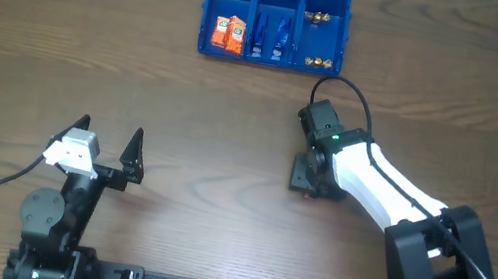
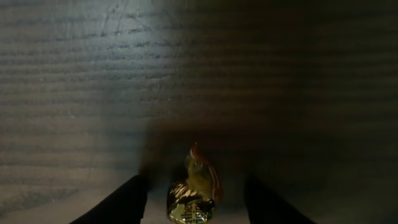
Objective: Sort Candies Into Trays
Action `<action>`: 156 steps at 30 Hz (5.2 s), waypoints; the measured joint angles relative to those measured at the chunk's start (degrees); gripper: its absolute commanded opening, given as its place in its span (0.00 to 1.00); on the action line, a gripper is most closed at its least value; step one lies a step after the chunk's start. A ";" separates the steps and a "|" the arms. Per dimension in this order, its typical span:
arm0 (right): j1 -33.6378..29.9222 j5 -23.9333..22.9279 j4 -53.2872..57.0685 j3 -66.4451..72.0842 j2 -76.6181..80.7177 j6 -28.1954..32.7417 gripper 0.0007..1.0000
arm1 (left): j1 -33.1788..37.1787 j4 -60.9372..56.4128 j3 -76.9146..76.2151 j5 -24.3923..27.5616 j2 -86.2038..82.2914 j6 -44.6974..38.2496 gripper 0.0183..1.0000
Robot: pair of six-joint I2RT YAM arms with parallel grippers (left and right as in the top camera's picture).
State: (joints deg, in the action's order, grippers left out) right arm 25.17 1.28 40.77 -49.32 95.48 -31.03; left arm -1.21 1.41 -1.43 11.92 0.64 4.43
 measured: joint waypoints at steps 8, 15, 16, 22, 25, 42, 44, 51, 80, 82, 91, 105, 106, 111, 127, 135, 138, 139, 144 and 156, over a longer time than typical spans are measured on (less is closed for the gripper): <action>0.00 -0.17 -0.26 0.13 0.00 -0.33 0.18 | 0.00 0.00 0.00 0.00 -0.02 0.00 1.00; 0.00 0.31 0.15 0.00 -0.02 -0.35 0.14 | 0.00 0.00 0.00 0.00 -0.02 0.00 1.00; 0.00 0.50 0.50 -0.15 -0.02 -0.35 0.14 | 0.00 0.00 0.00 0.00 -0.02 0.00 1.00; -0.31 1.33 11.41 -12.96 0.33 1.92 0.14 | 0.00 -0.02 0.00 0.00 0.00 0.00 1.00; -2.05 -0.17 17.31 -27.47 0.81 4.44 0.14 | 0.00 0.00 0.00 -0.02 0.00 0.00 1.00; -9.86 -8.33 12.20 -76.30 36.46 13.60 0.20 | 0.00 0.02 -0.02 0.00 -0.02 0.00 1.00; -9.90 -8.46 10.93 -76.30 36.83 13.75 0.40 | 0.00 0.02 -0.02 0.00 -0.02 -0.02 1.00; -9.94 -8.63 8.90 -76.39 36.81 15.65 0.68 | 0.00 0.02 -0.02 0.00 -0.02 -0.02 1.00; -21.59 -15.34 -26.84 12.70 -64.70 25.31 1.00 | 0.00 0.17 -0.13 0.02 0.00 0.00 1.00; -21.62 -14.78 -30.97 19.52 -71.25 25.66 1.00 | 0.00 0.20 -0.13 0.00 0.00 0.00 1.00; -21.62 -13.64 -39.52 38.93 -88.19 26.10 1.00 | 0.00 0.20 -0.13 0.02 0.00 0.00 1.00; -21.51 -10.88 -43.28 48.70 -94.86 28.72 1.00 | 0.00 0.20 -0.13 0.02 -0.02 0.00 1.00; -21.51 -10.80 -42.99 48.74 -94.86 28.74 1.00 | 0.00 0.17 -0.13 0.02 -0.02 0.00 1.00; -21.51 -10.69 -39.17 48.76 -94.88 28.74 1.00 | 0.00 0.20 -0.13 0.02 -0.02 -0.02 1.00; -21.51 -10.27 -37.27 48.76 -94.86 28.74 1.00 | 0.00 0.17 -0.13 0.02 0.00 0.00 1.00; -21.51 -10.25 -37.27 48.78 -94.86 28.74 1.00 | 0.00 0.20 -0.13 0.02 -0.02 0.00 1.00; -21.51 -10.25 -37.27 48.78 -94.86 28.74 1.00 | 0.00 0.20 -0.13 0.02 -0.02 -0.02 1.00; -21.51 -10.25 -37.27 48.78 -94.86 28.74 1.00 | 0.00 0.17 -0.13 0.02 0.00 0.00 1.00; -21.51 -10.25 -37.27 48.78 -94.86 28.74 1.00 | 0.00 0.17 -0.13 0.02 0.00 -0.02 1.00; -21.51 -10.25 -37.27 48.78 -94.86 28.74 1.00 | 0.00 0.20 -0.13 0.02 -0.02 0.00 1.00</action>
State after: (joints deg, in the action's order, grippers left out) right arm 3.66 -8.97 3.51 -0.54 0.62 -2.28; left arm -1.21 1.61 -1.56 11.94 0.62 4.43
